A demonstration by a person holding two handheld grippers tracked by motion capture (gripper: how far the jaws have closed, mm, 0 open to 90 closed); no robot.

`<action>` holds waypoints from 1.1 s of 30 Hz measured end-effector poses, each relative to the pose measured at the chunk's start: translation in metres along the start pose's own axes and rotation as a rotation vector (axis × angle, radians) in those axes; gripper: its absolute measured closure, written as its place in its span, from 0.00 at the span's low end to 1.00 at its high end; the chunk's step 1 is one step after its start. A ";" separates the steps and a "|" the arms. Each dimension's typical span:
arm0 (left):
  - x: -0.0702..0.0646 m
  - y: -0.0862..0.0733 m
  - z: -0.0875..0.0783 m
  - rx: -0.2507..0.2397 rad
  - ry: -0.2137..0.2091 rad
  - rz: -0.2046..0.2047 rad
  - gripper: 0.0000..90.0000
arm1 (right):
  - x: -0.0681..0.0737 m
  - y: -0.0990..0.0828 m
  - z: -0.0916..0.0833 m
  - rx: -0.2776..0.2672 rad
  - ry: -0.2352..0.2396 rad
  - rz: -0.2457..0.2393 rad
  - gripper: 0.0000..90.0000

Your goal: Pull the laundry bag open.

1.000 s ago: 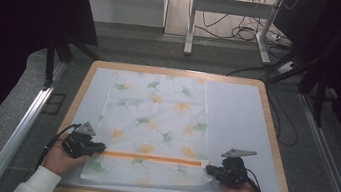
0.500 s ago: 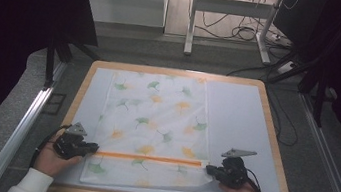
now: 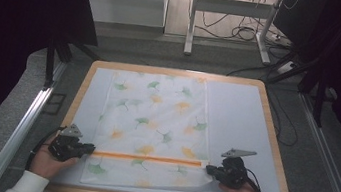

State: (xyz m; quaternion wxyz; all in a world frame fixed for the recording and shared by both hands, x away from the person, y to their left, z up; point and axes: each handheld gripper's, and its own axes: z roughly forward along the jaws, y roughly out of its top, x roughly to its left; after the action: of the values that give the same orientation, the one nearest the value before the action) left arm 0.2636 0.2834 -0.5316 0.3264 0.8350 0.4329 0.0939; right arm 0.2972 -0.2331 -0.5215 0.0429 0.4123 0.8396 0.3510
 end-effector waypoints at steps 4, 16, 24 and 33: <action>-0.002 0.001 0.003 0.011 0.004 0.018 0.94 | 0.000 0.000 0.000 0.000 -0.002 -0.001 0.99; -0.007 0.002 0.004 -0.048 0.030 0.041 0.86 | 0.003 0.000 -0.001 -0.003 -0.006 -0.027 0.99; -0.018 0.009 -0.007 -0.179 0.100 0.005 0.61 | 0.009 0.005 -0.015 -0.102 0.013 -0.078 0.92; -0.038 0.032 -0.006 -0.246 0.140 -0.023 0.57 | -0.005 0.020 -0.015 -0.169 -0.008 -0.114 0.58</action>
State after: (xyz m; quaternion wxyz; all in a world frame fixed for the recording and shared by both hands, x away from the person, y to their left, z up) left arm 0.2594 0.2437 -0.5016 0.3965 0.7749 0.4495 0.2004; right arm 0.3085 -0.2372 -0.4987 0.1010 0.3601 0.8290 0.4158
